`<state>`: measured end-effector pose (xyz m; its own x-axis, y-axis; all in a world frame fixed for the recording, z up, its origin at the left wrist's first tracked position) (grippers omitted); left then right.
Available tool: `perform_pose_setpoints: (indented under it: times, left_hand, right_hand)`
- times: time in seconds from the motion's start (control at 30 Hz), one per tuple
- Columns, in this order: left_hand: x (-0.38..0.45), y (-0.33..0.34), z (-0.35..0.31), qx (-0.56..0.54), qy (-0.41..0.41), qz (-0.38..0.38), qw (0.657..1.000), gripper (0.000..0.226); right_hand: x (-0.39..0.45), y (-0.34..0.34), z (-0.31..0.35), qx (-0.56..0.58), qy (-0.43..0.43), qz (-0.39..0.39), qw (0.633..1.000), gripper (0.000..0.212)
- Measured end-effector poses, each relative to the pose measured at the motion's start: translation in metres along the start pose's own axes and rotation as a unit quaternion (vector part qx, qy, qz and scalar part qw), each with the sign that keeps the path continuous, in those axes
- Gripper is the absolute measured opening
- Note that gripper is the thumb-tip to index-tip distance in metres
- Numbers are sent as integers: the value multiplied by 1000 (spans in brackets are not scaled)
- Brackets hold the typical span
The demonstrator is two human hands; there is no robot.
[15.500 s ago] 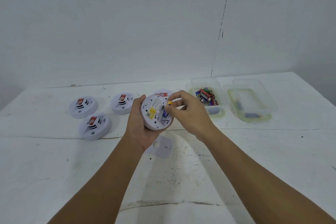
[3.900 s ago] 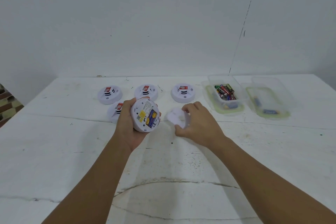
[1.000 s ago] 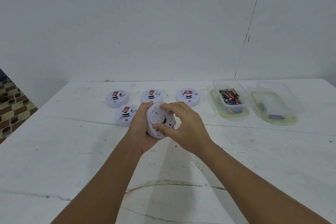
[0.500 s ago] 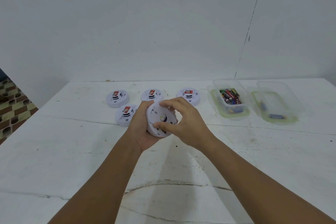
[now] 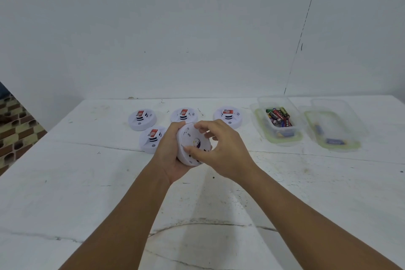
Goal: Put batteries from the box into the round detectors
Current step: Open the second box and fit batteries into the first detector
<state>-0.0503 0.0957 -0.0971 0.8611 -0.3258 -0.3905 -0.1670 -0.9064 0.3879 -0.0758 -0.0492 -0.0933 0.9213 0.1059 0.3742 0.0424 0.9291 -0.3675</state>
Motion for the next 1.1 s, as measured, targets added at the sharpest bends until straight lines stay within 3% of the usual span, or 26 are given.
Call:
perform_pose_setpoints:
  times: [0.2, 0.63, 1.1]
  left_hand:
    - [-3, 0, -3, 1, -5, 17, 1000, 31]
    - [-7, 3, -16, 20, 53, 10, 998, 42]
    - [-10, 8, -13, 17, 51, 1, 999, 42]
  right_hand:
    - [2, -3, 4, 3, -35, 35, 999, 52]
    - [0, -5, 0, 23, -64, 11, 998, 64]
    - [-3, -2, -2, -9, -40, -5, 999, 64]
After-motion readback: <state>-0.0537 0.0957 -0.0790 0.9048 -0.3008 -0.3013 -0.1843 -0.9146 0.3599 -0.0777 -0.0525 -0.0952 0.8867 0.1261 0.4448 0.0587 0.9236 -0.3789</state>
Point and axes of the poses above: each hand's wrist, its own x-axis towards the middle knuckle, its own y-axis out of the palm, z = x × y, the point moved 2 cm from there along x, towards the middle knuckle, and after that the axes turned 11 degrees about x, right-handed, at the moved point
